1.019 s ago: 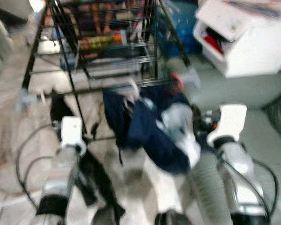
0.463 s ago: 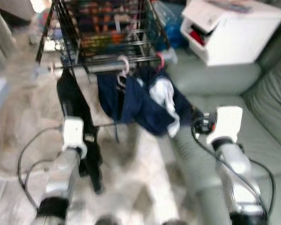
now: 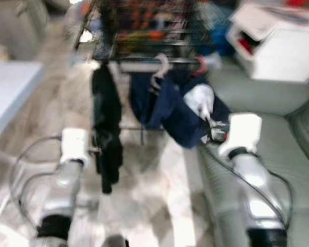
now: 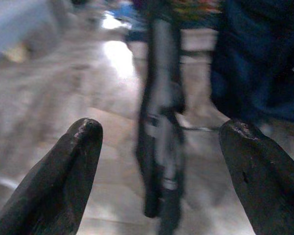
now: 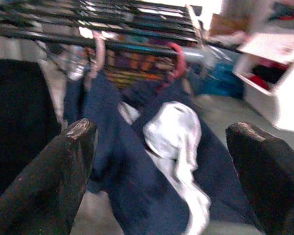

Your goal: Hang hanger

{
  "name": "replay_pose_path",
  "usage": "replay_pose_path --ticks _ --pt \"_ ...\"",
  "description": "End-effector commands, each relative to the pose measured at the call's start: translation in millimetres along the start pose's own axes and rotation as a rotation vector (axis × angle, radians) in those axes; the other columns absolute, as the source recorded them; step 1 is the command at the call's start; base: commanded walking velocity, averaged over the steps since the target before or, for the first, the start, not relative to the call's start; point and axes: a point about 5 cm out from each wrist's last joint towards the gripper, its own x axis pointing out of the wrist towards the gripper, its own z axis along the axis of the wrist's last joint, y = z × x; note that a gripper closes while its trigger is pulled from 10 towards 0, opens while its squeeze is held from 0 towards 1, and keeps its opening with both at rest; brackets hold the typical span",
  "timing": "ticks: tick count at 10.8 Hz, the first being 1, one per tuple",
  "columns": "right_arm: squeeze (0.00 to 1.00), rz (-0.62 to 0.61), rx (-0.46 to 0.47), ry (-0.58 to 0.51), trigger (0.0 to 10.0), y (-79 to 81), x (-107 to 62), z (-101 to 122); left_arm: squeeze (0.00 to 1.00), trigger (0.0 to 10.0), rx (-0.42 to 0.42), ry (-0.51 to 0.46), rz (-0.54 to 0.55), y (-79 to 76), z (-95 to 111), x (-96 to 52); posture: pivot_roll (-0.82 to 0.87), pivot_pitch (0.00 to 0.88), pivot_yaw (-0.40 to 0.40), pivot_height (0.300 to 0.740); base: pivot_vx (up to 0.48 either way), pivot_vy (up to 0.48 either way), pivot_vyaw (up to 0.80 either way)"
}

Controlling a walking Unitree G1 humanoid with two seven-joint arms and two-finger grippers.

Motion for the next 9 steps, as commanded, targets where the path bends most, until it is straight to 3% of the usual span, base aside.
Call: replay_pose_path --ticks 1,9 --pt "0.0 -0.014 -0.007 0.0 10.0 -5.6 0.1 -0.8 0.0 10.0 0.003 -0.016 -0.001 -3.4 5.5 3.0 -0.08 0.007 0.012 0.74 0.0 0.0 0.48" --pt "0.0 -0.035 0.012 0.001 10.0 -5.8 4.2 -2.0 0.0 10.0 0.014 -0.006 0.011 -1.2 5.2 7.1 -0.08 0.009 0.011 0.74 0.0 0.475 0.0"
